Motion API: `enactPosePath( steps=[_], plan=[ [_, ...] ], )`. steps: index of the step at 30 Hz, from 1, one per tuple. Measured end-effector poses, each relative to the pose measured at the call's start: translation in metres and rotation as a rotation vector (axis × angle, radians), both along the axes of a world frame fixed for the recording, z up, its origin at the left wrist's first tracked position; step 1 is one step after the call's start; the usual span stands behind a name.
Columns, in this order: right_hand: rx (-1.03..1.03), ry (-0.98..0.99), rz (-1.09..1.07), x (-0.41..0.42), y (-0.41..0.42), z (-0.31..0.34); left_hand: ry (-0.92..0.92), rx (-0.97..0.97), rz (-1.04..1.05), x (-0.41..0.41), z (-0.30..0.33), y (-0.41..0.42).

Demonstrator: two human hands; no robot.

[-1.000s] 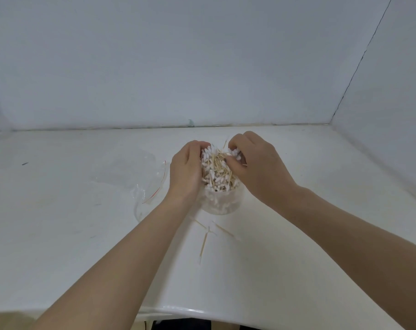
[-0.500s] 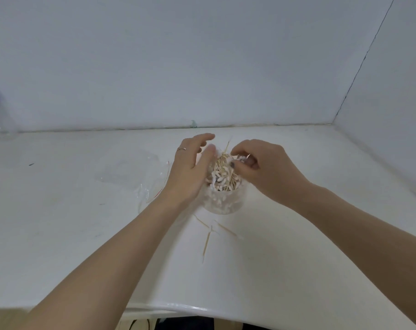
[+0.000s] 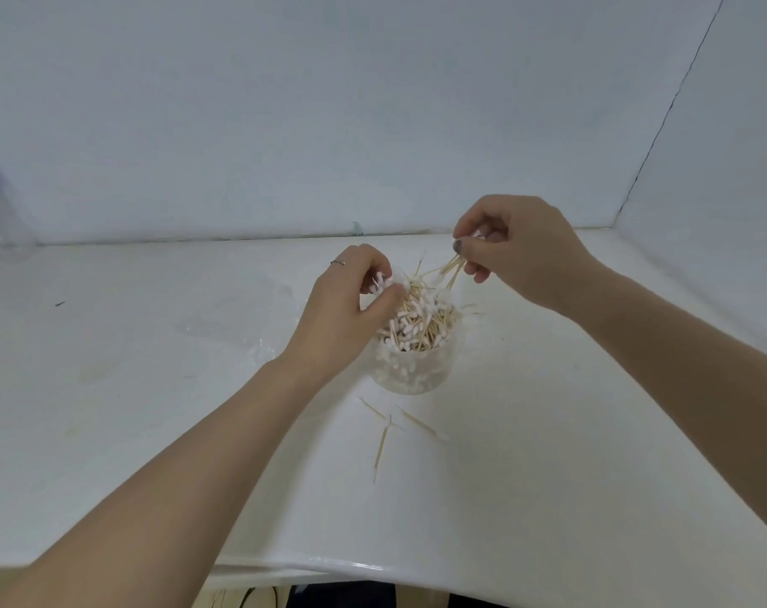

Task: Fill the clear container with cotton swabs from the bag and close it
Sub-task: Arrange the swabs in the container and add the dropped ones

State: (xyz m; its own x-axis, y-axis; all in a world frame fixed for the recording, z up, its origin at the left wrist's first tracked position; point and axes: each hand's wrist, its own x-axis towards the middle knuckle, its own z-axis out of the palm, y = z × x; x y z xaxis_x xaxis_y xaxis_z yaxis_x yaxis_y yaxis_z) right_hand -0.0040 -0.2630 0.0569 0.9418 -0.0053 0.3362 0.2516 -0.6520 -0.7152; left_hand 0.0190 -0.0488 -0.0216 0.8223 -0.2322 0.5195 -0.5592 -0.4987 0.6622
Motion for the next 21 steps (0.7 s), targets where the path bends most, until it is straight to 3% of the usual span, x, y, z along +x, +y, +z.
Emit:
enactPosePath(
  steps=[6, 14, 21],
  plan=[
    [-0.011, 0.013, 0.114, -0.007, 0.010, 0.017, -0.041, 0.035, 0.001, -0.003, -0.008, 0.002],
    [-0.314, 0.071, 0.219, -0.013, 0.025, -0.007, -0.019, 0.111, -0.068, -0.005, -0.023, 0.000],
    [-0.244, -0.060, 0.193, -0.010, 0.026, -0.019, 0.052, 0.004, -0.059, -0.007, -0.022, 0.005]
  ],
)
